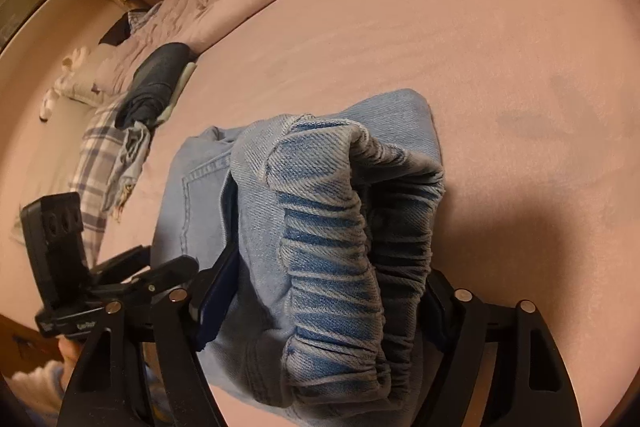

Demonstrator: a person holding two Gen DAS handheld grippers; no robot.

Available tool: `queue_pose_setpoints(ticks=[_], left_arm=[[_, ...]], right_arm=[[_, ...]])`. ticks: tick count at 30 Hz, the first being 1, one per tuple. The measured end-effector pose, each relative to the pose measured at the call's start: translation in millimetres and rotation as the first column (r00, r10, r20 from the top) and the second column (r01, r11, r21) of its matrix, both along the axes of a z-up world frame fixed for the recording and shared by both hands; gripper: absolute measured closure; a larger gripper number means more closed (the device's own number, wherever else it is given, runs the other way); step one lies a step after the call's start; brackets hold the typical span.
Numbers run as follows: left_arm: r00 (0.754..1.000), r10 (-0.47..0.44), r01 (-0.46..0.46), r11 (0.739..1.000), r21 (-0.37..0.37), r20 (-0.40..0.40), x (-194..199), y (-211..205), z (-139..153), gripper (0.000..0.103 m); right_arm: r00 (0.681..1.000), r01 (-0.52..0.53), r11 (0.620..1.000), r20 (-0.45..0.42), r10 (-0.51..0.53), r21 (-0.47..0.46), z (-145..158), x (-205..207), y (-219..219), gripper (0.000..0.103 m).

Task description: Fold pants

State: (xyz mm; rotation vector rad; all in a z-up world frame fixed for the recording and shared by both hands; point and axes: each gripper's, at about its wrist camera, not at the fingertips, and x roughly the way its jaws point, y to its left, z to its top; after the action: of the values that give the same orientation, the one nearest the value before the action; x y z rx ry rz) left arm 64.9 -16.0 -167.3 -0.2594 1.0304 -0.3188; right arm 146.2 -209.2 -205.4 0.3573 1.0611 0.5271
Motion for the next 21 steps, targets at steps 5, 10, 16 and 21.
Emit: queue_pose_setpoints(ticks=[5, 10, 16, 21], left_arm=[[1.0, 0.018, -0.018, 1.0, 0.001, 0.016, -4, 1, 4, 0.054], [0.999, 0.034, -0.034, 0.999, -0.014, 0.041, -9, 2, 11, 0.061], [0.995, 0.039, -0.04, 0.999, 0.012, 0.089, -20, 1, 25, 0.063], [0.992, 0.068, -0.069, 0.998, 0.002, 0.111, -29, 13, 34, 0.063]], right_arm=[[0.998, 0.054, 0.998, 0.032, -0.054, -0.011, 6, -8, -2, 0.039], [0.992, 0.069, 0.996, 0.105, -0.063, -0.054, 20, -19, 6, 0.05], [0.983, 0.067, 0.996, 0.177, -0.054, -0.066, 37, -30, 14, 0.055], [0.97, 0.055, 0.995, 0.239, -0.033, -0.084, 52, -38, 25, 0.055]])
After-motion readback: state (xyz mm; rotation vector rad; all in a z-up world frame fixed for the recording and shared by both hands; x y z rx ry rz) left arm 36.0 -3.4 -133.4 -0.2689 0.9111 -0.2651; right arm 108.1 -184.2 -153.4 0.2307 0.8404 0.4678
